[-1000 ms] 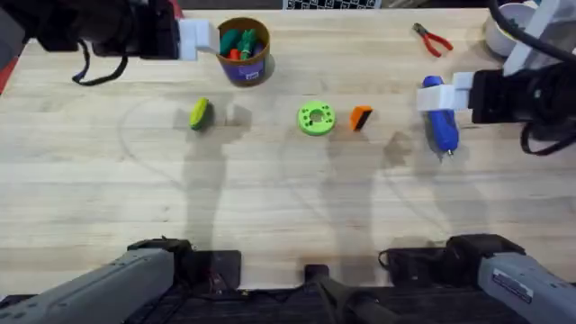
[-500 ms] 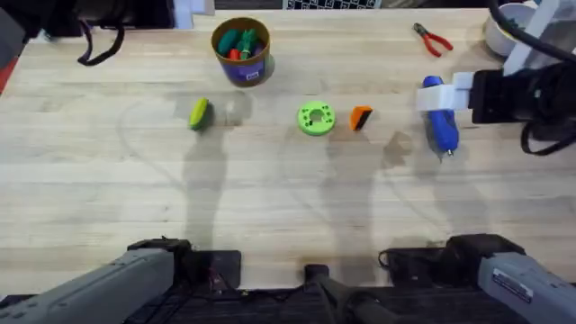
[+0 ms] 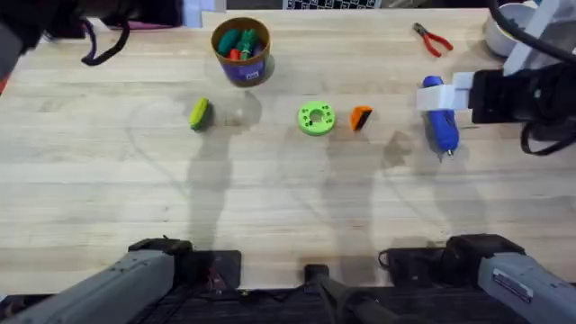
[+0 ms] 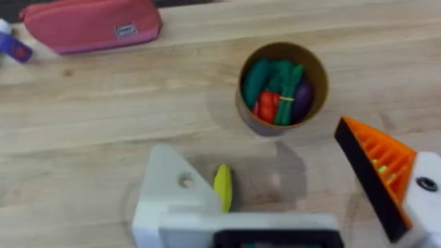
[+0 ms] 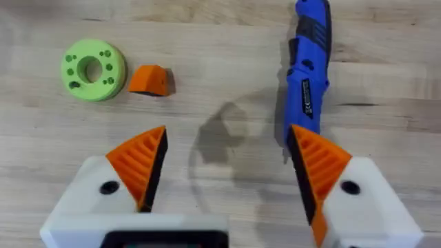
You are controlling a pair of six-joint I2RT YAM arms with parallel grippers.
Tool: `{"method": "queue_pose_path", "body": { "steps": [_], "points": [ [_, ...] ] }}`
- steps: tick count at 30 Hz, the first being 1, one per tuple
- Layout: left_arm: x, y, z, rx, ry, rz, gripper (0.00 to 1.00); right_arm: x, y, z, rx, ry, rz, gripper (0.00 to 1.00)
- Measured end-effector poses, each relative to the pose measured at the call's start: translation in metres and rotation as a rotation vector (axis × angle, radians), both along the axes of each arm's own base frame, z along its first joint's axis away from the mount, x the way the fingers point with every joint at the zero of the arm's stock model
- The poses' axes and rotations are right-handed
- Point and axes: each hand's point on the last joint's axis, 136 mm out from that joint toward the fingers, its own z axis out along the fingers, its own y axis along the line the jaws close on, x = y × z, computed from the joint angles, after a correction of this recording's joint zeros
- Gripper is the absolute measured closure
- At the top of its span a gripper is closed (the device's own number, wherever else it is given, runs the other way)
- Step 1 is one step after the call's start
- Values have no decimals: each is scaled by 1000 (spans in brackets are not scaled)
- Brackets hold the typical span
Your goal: Pick up the gripper from the table and insert it into the empty holder that is missing its gripper. Then pick up a screw, insert it into the mounting hole, and use the screwdriver to tighten it. Finally, clean up the table by picking up the vegetable and placing it into the bucket.
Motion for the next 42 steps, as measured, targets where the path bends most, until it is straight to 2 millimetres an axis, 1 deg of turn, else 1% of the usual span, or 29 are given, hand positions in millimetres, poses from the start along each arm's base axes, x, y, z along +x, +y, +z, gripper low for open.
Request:
{"method": "queue_pose_path", "body": {
  "steps": [4, 6, 9, 14, 16, 19, 21, 23, 26, 28, 33, 36, 39, 42],
  "points": [
    [-15, -12, 20, -9, -117, -36, 15, 0, 0, 0, 0, 0, 0, 9],
    [-26, -15, 23, -17, -168, -50, 15, 0, 0, 0, 0, 0, 0, 9],
    [-46, -18, 17, -32, -217, -75, 16, 0, 0, 0, 0, 0, 0, 7],
    [-81, -26, -7, -67, -256, -135, 15, 0, 0, 0, 0, 0, 0, 8],
    [-94, -30, -13, -83, -288, -164, 15, 0, 0, 0, 0, 0, 0, 8],
    [-110, -37, -12, -105, -377, -211, 15, 0, 0, 0, 0, 0, 0, 7],
    [-118, -41, -6, -118, -454, -244, 15, 0, 0, 0, 0, 0, 0, 8],
    [-125, -43, -1, -128, -532, -275, 15, 0, 0, 0, 0, 0, 0, 8],
    [-134, -47, -1, -135, -622, -320, 15, 0, 0, 0, 0, 0, 0, 8],
    [-138, -50, -8, -139, -658, -353, 16, 0, 0, 0, 0, 0, 0, 7],
    [-148, -64, -38, -164, -665, -449, 15, 0, 0, 0, 0, 0, 0, 8],
    [-155, -72, -51, -177, -674, -505, 15, 0, 0, 0, 0, 0, 0, 8],
    [-163, -79, -55, -180, -717, -566, 15, 0, 0, 0, 0, 0, 0, 7],
    [-175, -87, -53, -182, -777, -633, 15, 0, 0, 0, 0, 0, 0, 8]
  ]
}}
